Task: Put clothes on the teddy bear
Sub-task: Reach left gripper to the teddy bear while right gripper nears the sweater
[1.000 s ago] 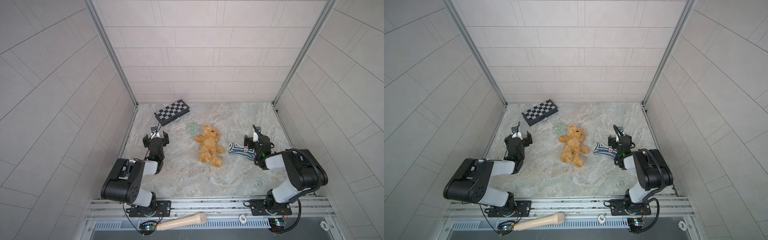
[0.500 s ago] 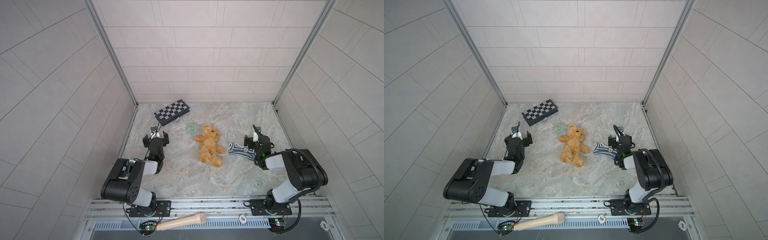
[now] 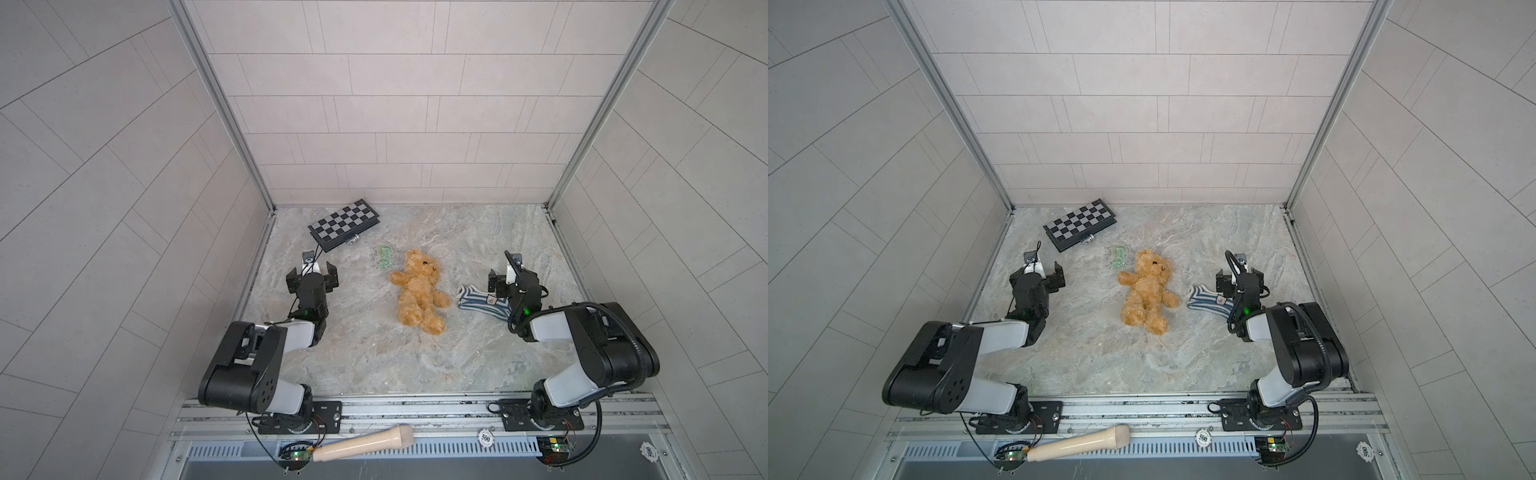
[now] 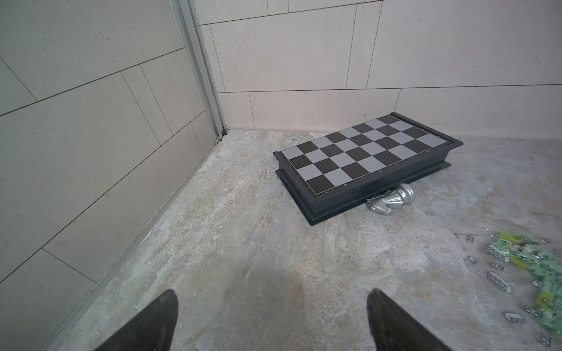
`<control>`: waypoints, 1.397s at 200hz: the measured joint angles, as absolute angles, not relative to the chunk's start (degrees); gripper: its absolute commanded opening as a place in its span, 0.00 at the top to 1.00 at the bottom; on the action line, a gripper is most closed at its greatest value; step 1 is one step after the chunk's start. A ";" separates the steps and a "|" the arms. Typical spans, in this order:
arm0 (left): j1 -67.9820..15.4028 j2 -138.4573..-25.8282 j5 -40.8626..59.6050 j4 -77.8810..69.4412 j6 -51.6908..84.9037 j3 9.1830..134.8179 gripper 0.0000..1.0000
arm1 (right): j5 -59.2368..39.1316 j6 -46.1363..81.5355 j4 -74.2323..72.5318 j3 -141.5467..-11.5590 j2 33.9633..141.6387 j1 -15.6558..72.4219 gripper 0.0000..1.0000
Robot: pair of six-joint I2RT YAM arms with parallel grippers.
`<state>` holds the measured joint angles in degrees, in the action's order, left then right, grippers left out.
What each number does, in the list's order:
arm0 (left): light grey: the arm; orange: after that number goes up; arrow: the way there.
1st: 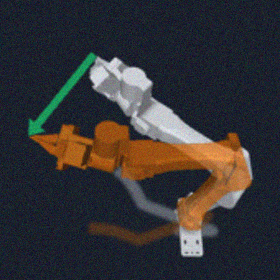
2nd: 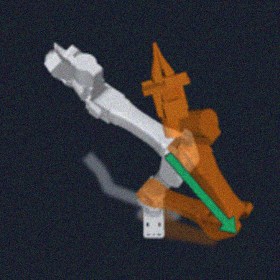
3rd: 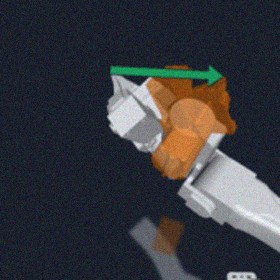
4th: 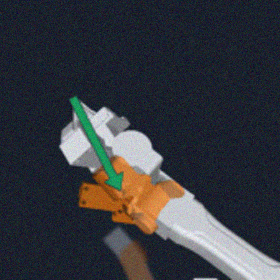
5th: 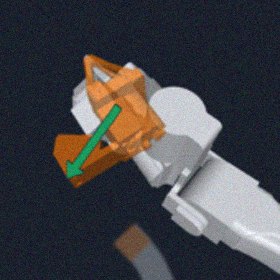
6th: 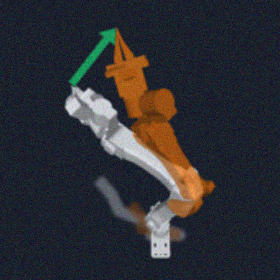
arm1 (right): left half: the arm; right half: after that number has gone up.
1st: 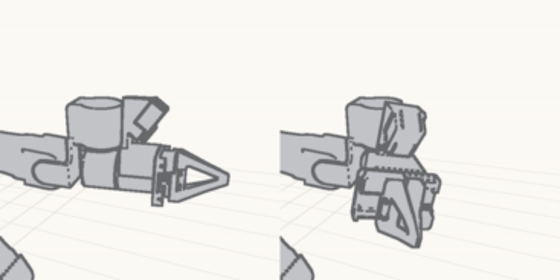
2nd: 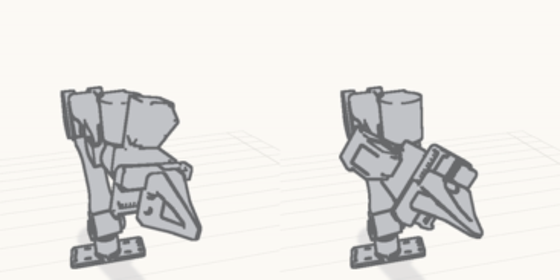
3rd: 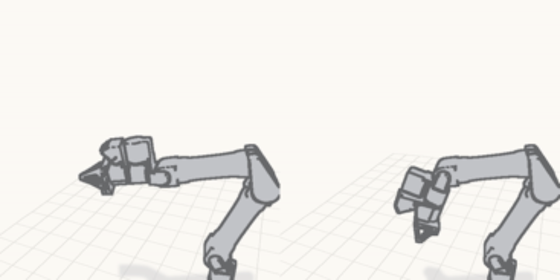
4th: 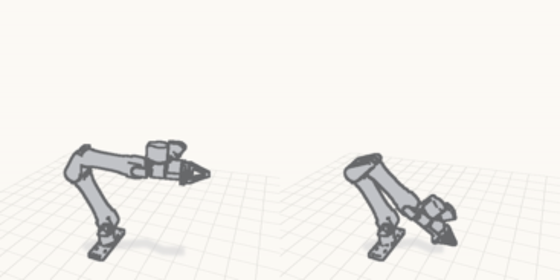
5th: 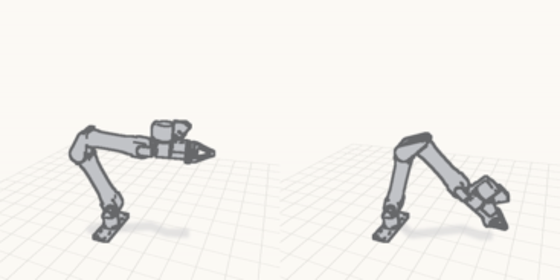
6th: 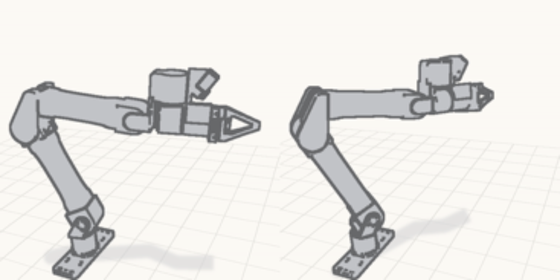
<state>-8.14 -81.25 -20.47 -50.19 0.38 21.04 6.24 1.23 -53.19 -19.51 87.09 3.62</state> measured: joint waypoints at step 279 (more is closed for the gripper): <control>-52.05 -98.76 -6.94 25.61 22.55 75.66 0.00 | -10.37 22.55 3.53 -26.24 60.07 14.74 0.01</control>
<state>-52.05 -98.76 -6.94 25.61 22.55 75.66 -10.37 22.55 3.53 -26.24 60.07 14.74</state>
